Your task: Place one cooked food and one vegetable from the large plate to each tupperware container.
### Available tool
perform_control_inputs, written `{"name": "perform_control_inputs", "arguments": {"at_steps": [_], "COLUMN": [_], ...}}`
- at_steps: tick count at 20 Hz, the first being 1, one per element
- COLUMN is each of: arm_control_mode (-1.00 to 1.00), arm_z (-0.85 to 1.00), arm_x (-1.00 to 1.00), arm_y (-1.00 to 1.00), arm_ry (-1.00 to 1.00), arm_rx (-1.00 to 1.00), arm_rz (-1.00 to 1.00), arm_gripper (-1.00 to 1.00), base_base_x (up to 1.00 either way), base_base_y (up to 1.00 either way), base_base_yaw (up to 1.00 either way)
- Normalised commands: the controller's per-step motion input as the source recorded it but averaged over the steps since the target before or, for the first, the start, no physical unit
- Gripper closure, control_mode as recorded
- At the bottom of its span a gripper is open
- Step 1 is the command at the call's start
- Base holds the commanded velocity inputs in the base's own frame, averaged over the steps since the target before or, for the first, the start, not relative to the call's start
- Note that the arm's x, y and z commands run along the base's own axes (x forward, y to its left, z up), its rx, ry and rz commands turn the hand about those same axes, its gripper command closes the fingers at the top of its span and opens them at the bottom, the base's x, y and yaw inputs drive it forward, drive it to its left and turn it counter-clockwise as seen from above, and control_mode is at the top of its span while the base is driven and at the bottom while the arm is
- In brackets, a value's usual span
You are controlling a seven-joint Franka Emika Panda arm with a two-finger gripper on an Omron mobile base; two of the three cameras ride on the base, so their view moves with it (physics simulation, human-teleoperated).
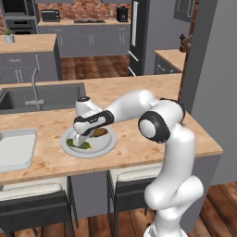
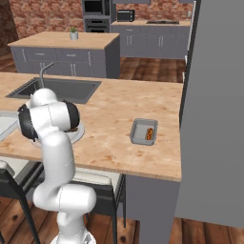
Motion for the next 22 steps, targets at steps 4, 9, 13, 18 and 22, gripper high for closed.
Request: {"name": "perform_control_inputs", "arguments": {"at_steps": [4, 9, 13, 18, 22], "arm_control_mode": [-1.0, -1.0, -1.0, -1.0, -1.0], "arm_z": [-0.13, -0.18, -0.26, -0.27, -0.05], "arm_x": [0.0, 0.03, 0.06, 0.0, 0.0], "arm_y": [0.32, 0.16, 0.03, 0.0, 0.01], "arm_ry": [0.0, 0.0, 0.01, 0.0, 0.0], "arm_rx": [-0.01, -0.01, 0.0, 0.0, 0.0], "arm_rz": [0.03, 0.01, 0.0, 0.01, 0.02], "arm_gripper": [-1.0, -1.0, -1.0, -1.0, -1.0], "base_base_x": [0.0, 0.0, 0.0, 0.0, 0.0], "base_base_y": [0.0, 0.0, 0.0, 0.0, 0.0], "base_base_yaw": [0.0, 0.0, 0.0, 0.0, 0.0]}}
